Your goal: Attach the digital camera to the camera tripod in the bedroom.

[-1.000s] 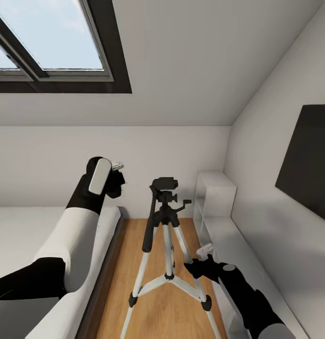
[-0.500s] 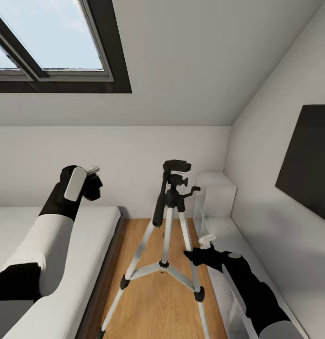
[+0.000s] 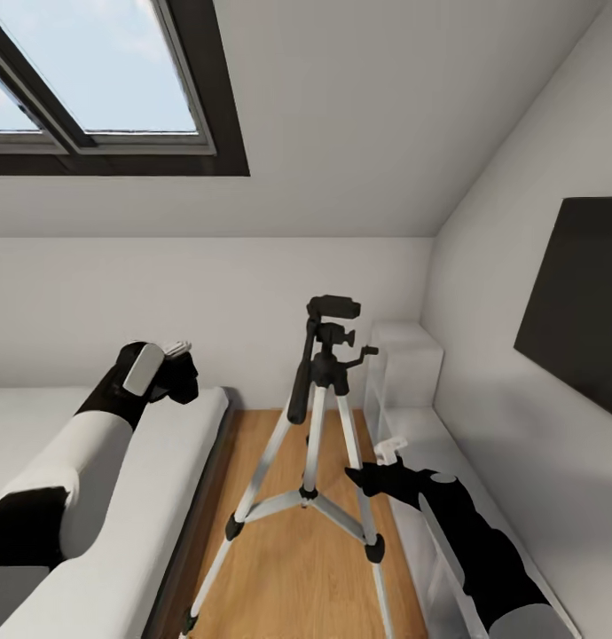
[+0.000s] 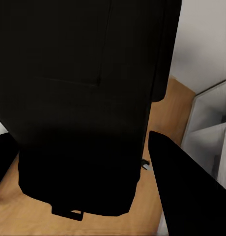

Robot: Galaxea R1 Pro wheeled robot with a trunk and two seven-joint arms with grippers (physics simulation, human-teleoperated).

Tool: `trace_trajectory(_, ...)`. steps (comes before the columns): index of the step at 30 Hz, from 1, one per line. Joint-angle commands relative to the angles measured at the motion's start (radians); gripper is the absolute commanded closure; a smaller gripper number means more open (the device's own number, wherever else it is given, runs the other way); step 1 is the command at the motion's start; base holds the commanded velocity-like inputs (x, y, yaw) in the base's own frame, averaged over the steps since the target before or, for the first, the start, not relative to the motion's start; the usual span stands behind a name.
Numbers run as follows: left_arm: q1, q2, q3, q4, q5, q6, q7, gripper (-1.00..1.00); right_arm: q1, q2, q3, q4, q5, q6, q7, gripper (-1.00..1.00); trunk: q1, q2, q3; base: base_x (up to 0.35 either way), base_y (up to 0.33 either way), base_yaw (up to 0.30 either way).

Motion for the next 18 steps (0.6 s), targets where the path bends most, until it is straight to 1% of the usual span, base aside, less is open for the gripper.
trace_trajectory(1, 0.0, 0.003, 0.001, 0.008, 0.011, 0.0, 0.001, 1.0, -0.001, -0.001, 0.001, -0.001, -0.005, 0.006, 0.001, 1.0, 0.0, -0.001, 0.0, -0.299, 0.05, 0.0)
trace_trajectory(7, 0.0, 0.021, 0.001, 0.058, 0.01, -0.008, -0.02, 1.0, 0.0, -0.001, 0.001, -0.001, 0.004, 0.006, 0.001, 1.0, 0.0, -0.001, 0.0, -0.321, 0.084, 0.0)
trace_trajectory(18, 0.0, 0.043, 0.001, 0.051, 0.007, -0.011, -0.021, 1.0, -0.001, -0.002, 0.003, -0.001, 0.007, 0.006, -0.002, 1.0, 0.0, -0.001, 0.0, -0.335, 0.114, 0.0)
